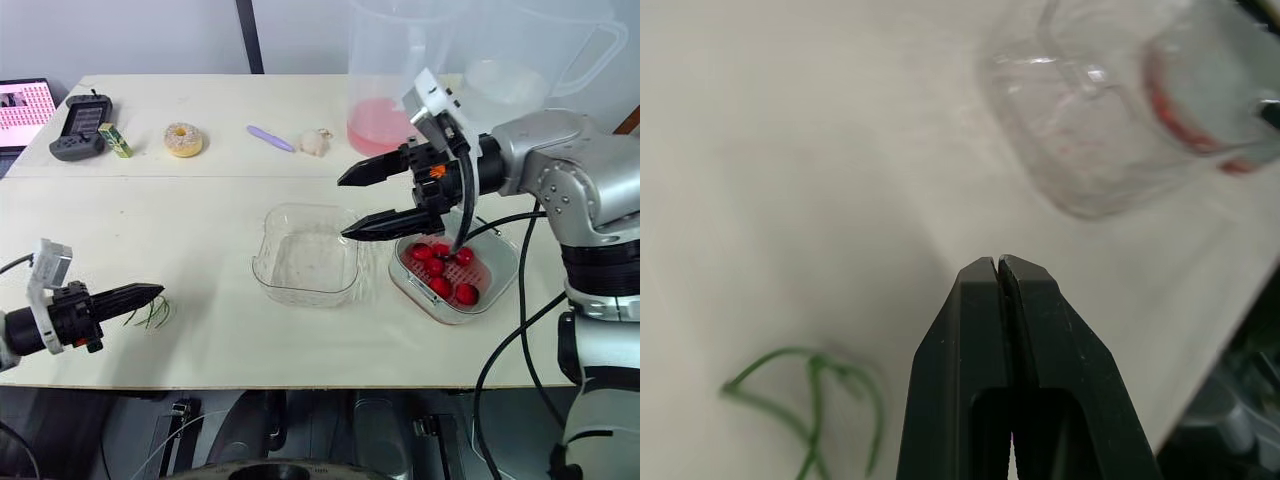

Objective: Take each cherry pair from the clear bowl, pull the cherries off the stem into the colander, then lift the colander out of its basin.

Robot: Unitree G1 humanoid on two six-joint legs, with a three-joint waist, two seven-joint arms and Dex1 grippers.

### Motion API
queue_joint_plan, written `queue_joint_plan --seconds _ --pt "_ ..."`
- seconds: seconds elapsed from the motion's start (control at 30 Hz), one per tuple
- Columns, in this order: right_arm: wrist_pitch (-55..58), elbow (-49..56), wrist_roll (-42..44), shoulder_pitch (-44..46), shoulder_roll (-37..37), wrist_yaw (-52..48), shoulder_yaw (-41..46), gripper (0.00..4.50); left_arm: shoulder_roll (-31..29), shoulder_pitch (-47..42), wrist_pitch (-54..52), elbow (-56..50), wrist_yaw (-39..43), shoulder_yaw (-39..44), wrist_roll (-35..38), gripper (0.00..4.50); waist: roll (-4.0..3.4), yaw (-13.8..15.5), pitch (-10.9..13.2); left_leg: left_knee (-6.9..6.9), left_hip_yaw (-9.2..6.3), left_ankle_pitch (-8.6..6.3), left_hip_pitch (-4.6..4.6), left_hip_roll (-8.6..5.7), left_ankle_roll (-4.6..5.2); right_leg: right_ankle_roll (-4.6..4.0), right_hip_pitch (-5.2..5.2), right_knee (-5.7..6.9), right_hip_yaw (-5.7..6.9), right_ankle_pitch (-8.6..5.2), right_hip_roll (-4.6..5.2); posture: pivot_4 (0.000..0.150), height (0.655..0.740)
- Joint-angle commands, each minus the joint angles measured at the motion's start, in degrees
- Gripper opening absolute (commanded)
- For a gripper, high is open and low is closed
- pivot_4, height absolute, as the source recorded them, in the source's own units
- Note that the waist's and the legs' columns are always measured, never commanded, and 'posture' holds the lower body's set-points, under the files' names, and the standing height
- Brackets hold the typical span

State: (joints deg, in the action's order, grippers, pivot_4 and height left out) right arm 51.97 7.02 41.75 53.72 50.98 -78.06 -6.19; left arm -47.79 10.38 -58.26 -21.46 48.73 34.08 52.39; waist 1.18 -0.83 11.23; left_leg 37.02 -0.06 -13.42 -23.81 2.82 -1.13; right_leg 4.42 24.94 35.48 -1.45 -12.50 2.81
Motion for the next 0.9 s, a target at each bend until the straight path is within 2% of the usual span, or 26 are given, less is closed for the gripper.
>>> queue_joint_plan --seconds 0.03,0.17,0.27,0.4,0.5,0.63,0.77,0.9 --pt "0.2 1.6 0.6 0.6 0.8 -0.1 2.0 4.48 1.3 0.0 -0.6 2.4 -3.3 -0.3 -0.7 0.0 0.0 -0.1 0.0 -0.03 0.03 0.0 0.0 0.0 0.0 0.0 0.0 -0.01 -0.01 0.0 0.0 0.15 0.74" --pt "1.5 2.0 1.5 0.1 1.6 0.1 3.4 4.48 1.8 0.3 -1.9 7.6 -5.4 -0.5 -1.6 0.0 0.0 -0.2 0.0 -0.1 0.03 0.0 -0.06 0.03 0.01 0.0 0.09 0.02 -0.01 0.0 -0.07 0.15 0.74" --pt "2.1 2.2 2.0 -0.2 2.0 0.0 4.1 4.5 1.9 -0.2 -2.8 10.3 -5.5 0.3 -0.5 0.9 0.0 -0.1 0.0 -0.06 0.02 0.01 -0.08 0.04 0.01 -0.01 0.16 0.13 -0.01 0.0 -0.09 0.15 0.74" --pt "2.2 2.8 2.1 -1.1 2.5 0.3 4.7 4.5 0.0 0.1 -1.7 11.6 -3.9 3.3 -0.5 2.83 0.02 -0.2 0.0 -0.04 0.02 0.0 -0.08 0.04 0.0 -0.03 0.17 0.11 -0.02 0.01 -0.07 0.15 0.74" --pt "2.5 3.5 2.3 -1.6 2.6 0.7 4.9 4.5 -2.1 -0.2 -1.8 14.0 -3.3 7.3 -0.1 4.46 0.02 -0.2 0.0 -0.05 0.01 0.0 -0.21 0.04 0.0 -0.03 0.3 0.11 -0.01 0.02 -0.07 0.15 0.74" --pt "3.2 4.1 2.9 -1.5 2.3 1.3 4.9 4.5 -6.0 0.3 -1.3 16.7 -1.4 10.6 -1.4 4.49 0.01 -0.2 0.0 -0.05 0.03 0.0 -0.24 0.04 0.0 -0.04 0.35 0.11 -0.01 0.02 -0.06 0.15 0.74" --pt "4.2 3.9 3.7 -1.9 0.9 3.3 5.0 4.5 -9.4 -2.0 2.6 19.5 1.0 9.0 -4.6 4.49 0.01 -0.2 0.0 -0.05 0.06 0.0 -0.24 0.04 0.0 -0.05 0.38 0.1 -0.01 0.03 -0.02 0.15 0.74" --pt "6.4 5.7 4.7 -3.9 0.3 7.6 6.9 4.5 -10.5 -6.4 8.8 13.6 8.4 5.3 -3.7 4.49 0.03 0.2 0.0 -0.04 0.04 0.0 -0.36 0.03 -0.02 -0.08 0.41 0.05 0.02 0.05 0.06 0.15 0.74"
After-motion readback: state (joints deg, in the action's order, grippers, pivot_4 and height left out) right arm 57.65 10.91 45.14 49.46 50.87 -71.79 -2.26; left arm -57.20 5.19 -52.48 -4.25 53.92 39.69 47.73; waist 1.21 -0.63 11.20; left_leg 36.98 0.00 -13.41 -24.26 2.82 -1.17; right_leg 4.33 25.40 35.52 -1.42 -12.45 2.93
